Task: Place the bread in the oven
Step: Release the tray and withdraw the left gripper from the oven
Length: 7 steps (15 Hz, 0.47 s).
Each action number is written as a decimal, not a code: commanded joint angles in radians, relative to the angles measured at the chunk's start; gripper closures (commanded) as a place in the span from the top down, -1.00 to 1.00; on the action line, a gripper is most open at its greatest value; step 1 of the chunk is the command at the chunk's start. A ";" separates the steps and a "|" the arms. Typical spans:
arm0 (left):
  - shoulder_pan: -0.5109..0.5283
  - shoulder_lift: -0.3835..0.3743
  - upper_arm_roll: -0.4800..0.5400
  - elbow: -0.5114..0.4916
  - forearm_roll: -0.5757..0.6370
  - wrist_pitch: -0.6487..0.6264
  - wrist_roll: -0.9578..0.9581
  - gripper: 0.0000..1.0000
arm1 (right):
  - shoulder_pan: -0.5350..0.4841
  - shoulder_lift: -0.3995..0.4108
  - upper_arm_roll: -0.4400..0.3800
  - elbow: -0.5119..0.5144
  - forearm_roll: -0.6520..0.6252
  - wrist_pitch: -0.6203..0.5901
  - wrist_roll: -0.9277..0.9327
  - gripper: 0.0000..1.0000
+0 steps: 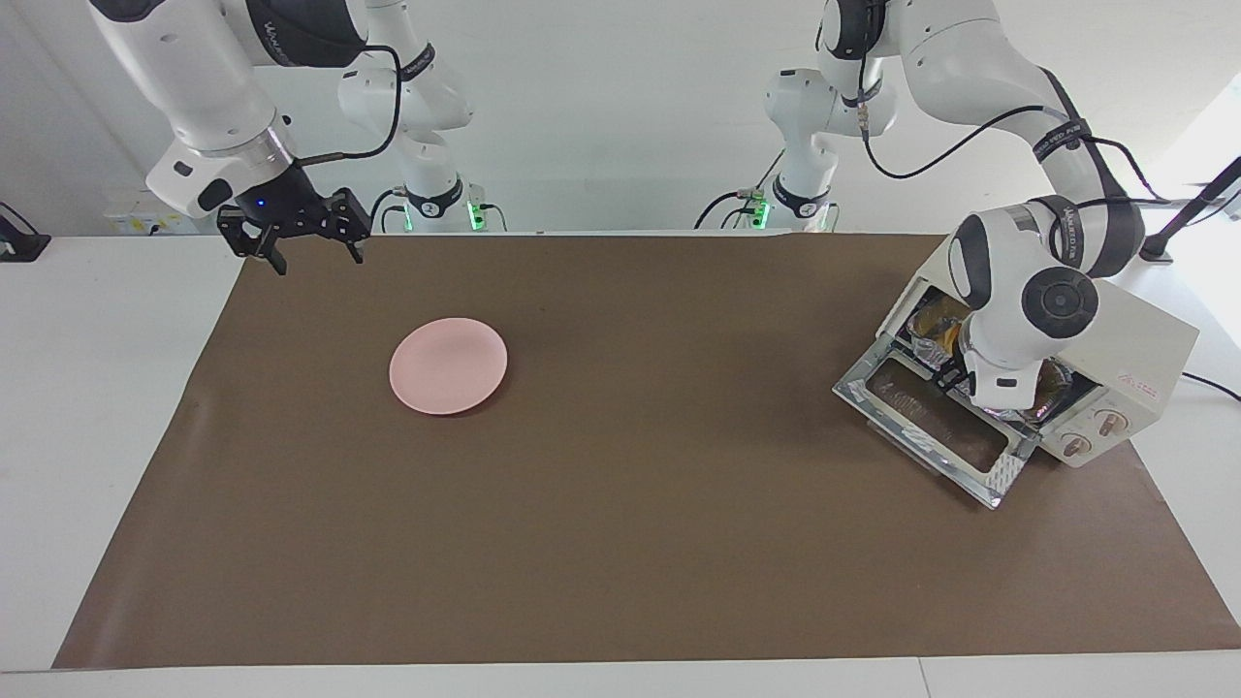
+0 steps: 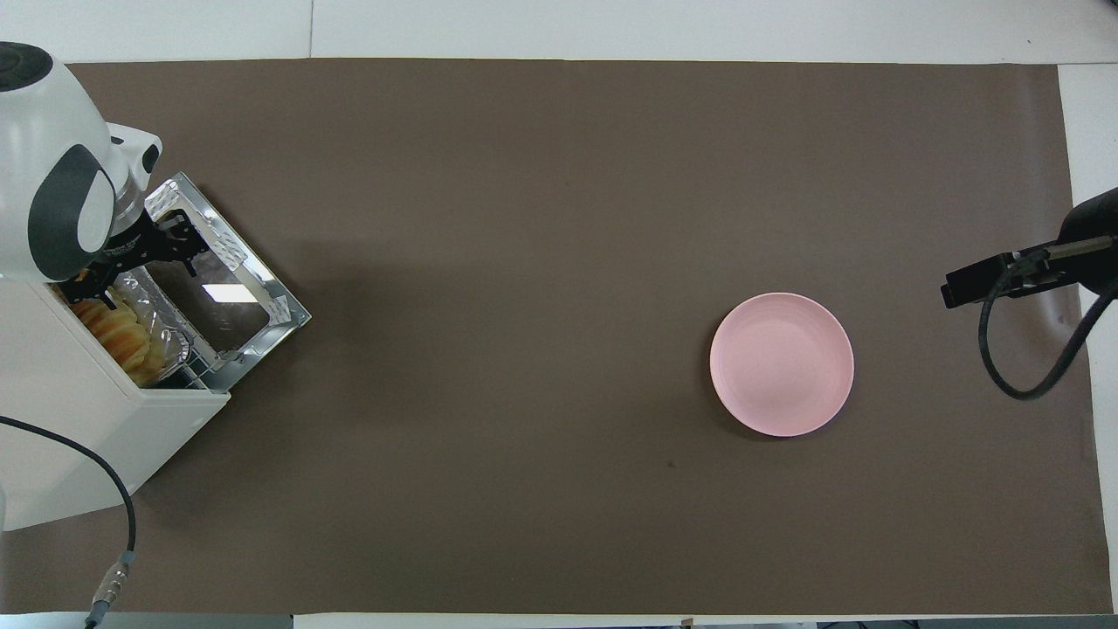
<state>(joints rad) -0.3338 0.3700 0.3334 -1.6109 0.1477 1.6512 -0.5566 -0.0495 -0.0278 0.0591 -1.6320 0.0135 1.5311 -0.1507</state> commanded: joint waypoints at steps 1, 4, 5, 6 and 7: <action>-0.013 -0.005 0.001 0.002 -0.016 0.004 0.006 1.00 | -0.016 -0.017 0.008 -0.014 0.009 -0.008 -0.013 1.00; -0.022 -0.008 -0.004 0.038 -0.026 -0.019 0.010 1.00 | -0.016 -0.015 0.008 -0.014 0.009 -0.008 -0.013 1.00; -0.027 -0.012 -0.005 0.058 -0.031 -0.027 0.014 1.00 | -0.016 -0.017 0.008 -0.014 0.009 -0.008 -0.013 1.00; -0.027 -0.016 -0.005 0.077 -0.040 -0.030 0.017 1.00 | -0.016 -0.017 0.008 -0.014 0.009 -0.008 -0.013 1.00; -0.027 -0.020 -0.005 0.095 -0.060 -0.028 0.041 1.00 | -0.016 -0.015 0.008 -0.014 0.009 -0.008 -0.013 1.00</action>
<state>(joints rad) -0.3519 0.3677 0.3218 -1.5533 0.1212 1.6486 -0.5518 -0.0495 -0.0278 0.0591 -1.6320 0.0135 1.5311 -0.1507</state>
